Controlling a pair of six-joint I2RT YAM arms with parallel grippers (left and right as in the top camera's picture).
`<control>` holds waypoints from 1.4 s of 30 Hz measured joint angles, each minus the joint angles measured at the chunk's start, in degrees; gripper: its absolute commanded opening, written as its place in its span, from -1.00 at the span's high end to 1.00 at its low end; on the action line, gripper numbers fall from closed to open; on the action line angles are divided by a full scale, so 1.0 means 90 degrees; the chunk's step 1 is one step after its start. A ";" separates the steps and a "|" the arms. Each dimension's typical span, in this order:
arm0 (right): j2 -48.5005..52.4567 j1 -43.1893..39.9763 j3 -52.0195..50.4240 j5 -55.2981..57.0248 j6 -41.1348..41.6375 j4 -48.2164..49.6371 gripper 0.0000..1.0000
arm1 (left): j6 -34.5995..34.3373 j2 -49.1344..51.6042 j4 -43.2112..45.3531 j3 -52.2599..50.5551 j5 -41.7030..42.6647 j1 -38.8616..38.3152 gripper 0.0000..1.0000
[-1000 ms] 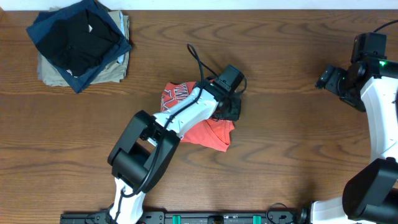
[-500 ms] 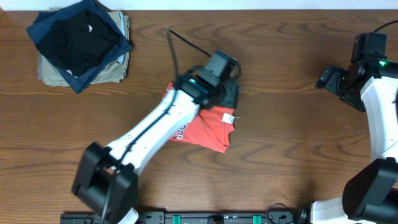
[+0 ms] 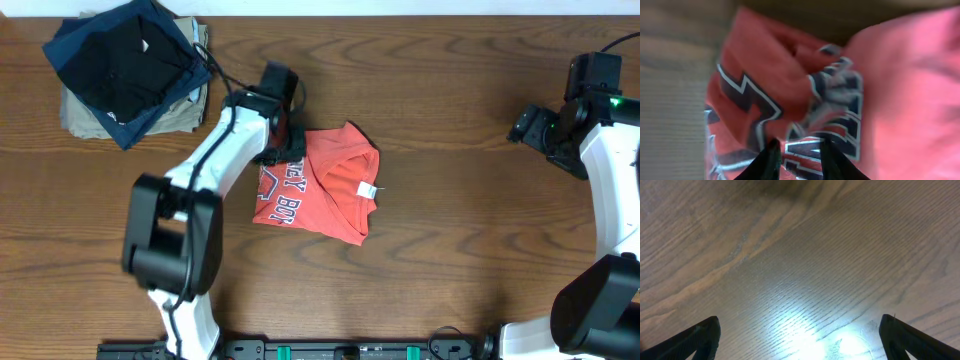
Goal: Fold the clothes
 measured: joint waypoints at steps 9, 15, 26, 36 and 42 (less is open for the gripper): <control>0.0000 0.0000 0.0000 0.0000 0.0000 0.0000 -0.97 | 0.0046 0.0379 -0.0469 0.0073 -0.0061 0.0112 0.43; 0.0000 0.0000 0.0000 0.0000 0.0000 0.0000 -0.99 | -0.0002 0.0155 -0.0962 0.0036 -0.0444 0.0440 0.30; 0.0000 0.0000 0.0000 0.0000 0.0000 0.0000 -0.98 | -0.0080 -0.1940 -0.1642 0.0002 -0.0733 0.1209 -0.96; 0.0000 0.0000 0.0000 0.0000 0.0000 0.0000 -0.99 | 0.0442 -0.1914 -0.1175 -0.1151 0.0313 0.1972 -0.96; 0.0000 0.0000 0.0000 0.0000 0.0000 0.0000 -0.99 | 0.0789 -0.1872 0.0347 -0.2586 0.1542 0.2011 -0.96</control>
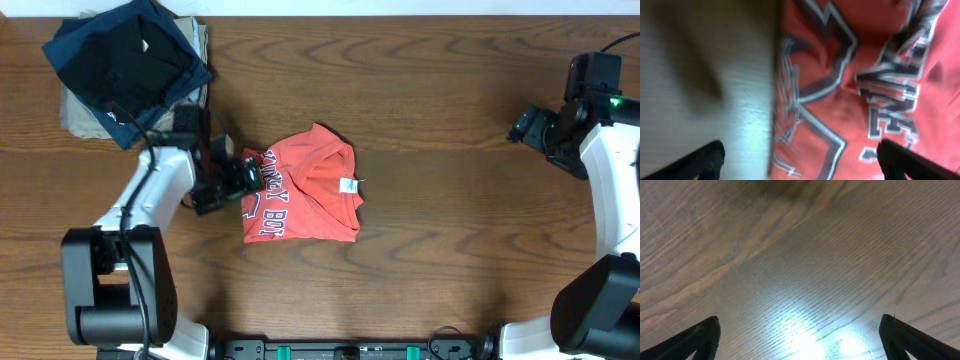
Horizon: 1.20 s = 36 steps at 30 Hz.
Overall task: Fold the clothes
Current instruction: 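Grasp the folded red shirt's left edge with the left gripper, then drag the red shirt up-left onto the clothes stack with the left gripper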
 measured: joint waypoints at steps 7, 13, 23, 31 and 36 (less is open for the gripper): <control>0.0000 0.0000 0.0000 0.0000 0.0000 0.0005 -0.98 | -0.0039 -0.0070 0.1166 -0.0780 0.0563 0.0019 -0.96; 0.0000 0.0000 0.0000 0.0000 0.0000 0.0000 -0.99 | -0.0185 0.0015 0.1795 -0.0848 0.1071 0.0017 -0.93; 0.0000 0.0000 0.0000 0.0000 0.0000 0.0000 -0.98 | -0.0294 0.0544 0.2280 -0.0920 0.1736 -0.0019 0.86; 0.0000 0.0000 0.0000 0.0000 0.0000 -0.0002 -0.98 | -0.0277 0.0653 0.1520 -0.0187 0.1479 -0.0073 0.88; 0.0000 0.0000 0.0000 0.0000 0.0000 -0.0002 -0.99 | -0.0109 0.0670 0.1013 0.0906 0.0916 -0.0078 0.88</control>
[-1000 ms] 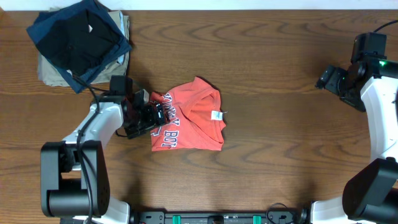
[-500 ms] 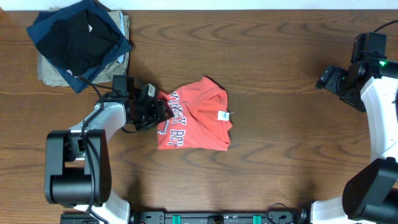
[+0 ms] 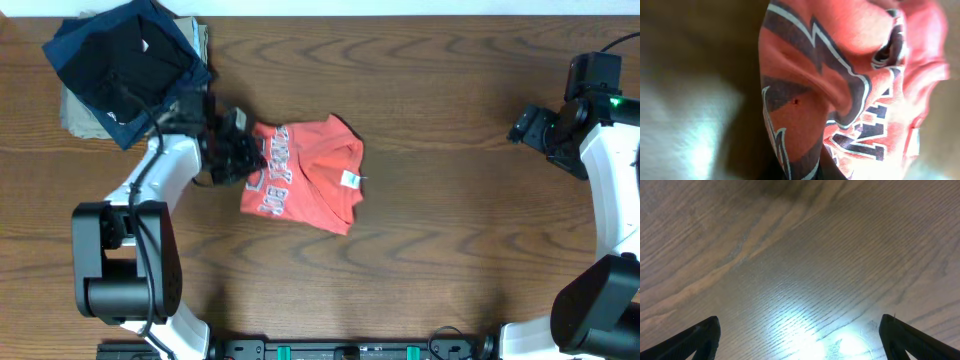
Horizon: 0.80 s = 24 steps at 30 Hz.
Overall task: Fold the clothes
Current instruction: 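Drag the red shirt up-left onto the clothes stack with the left gripper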
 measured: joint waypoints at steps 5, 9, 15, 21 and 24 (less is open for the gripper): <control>0.0000 0.0000 0.0000 0.0000 0.0000 0.0002 -0.98 | 0.0355 0.0000 -0.0163 0.0889 -0.0848 0.0000 0.88; 0.0000 0.0000 0.0000 0.0000 0.0000 0.0002 -0.99 | 0.0607 0.0000 0.0053 0.1280 -0.1746 0.0005 0.88; 0.0000 0.0000 0.0000 0.0000 0.0000 0.0000 -0.98 | 0.1078 0.0000 0.1139 0.1367 -0.2907 0.0005 0.88; 0.0000 0.0000 0.0000 0.0000 0.0000 0.0002 -0.99 | 0.1702 0.0000 0.2205 0.1367 -0.3456 0.0075 0.87; 0.0000 0.0000 0.0000 0.0000 0.0000 0.0002 -0.98 | 0.1848 0.0000 0.2458 0.1375 -0.3553 0.0204 0.88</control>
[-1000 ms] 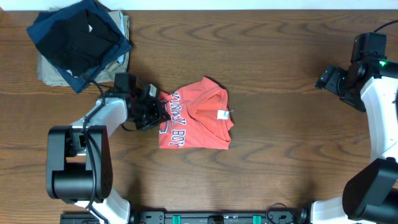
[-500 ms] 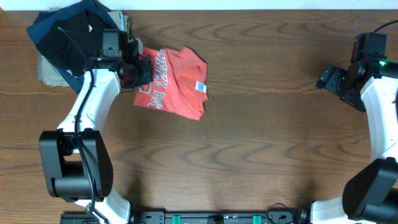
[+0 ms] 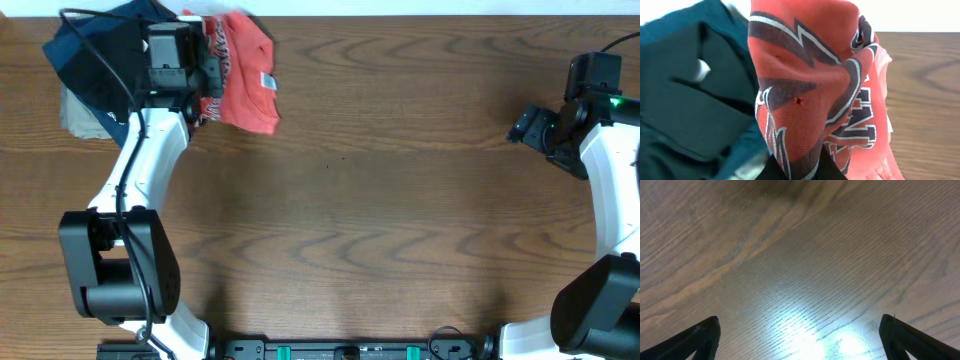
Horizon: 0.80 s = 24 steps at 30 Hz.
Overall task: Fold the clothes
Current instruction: 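Drag the red shirt up-left onto the clothes stack with the left gripper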
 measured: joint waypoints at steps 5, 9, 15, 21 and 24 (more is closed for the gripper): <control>0.0000 0.0000 0.0000 0.0000 0.0000 0.0000 -0.98 | 0.0117 0.0022 0.0005 0.0189 -0.0056 0.0316 0.87; 0.0000 0.0000 0.0000 0.0000 0.0000 -0.0002 -0.99 | 0.0109 0.0039 -0.0119 0.0527 -0.0068 0.0534 0.88; 0.0000 0.0000 0.0000 0.0000 0.0000 0.0000 -0.98 | 0.0109 0.0039 -0.0168 0.1039 -0.0148 0.0648 0.88; 0.0000 0.0000 0.0000 0.0000 0.0000 0.0000 -0.99 | 0.0104 0.0041 -0.0061 0.1265 -0.0231 0.0648 0.88; 0.0000 0.0000 0.0000 0.0000 0.0000 -0.0002 -0.98 | 0.0104 0.0041 0.0010 0.1265 -0.0386 0.0670 0.88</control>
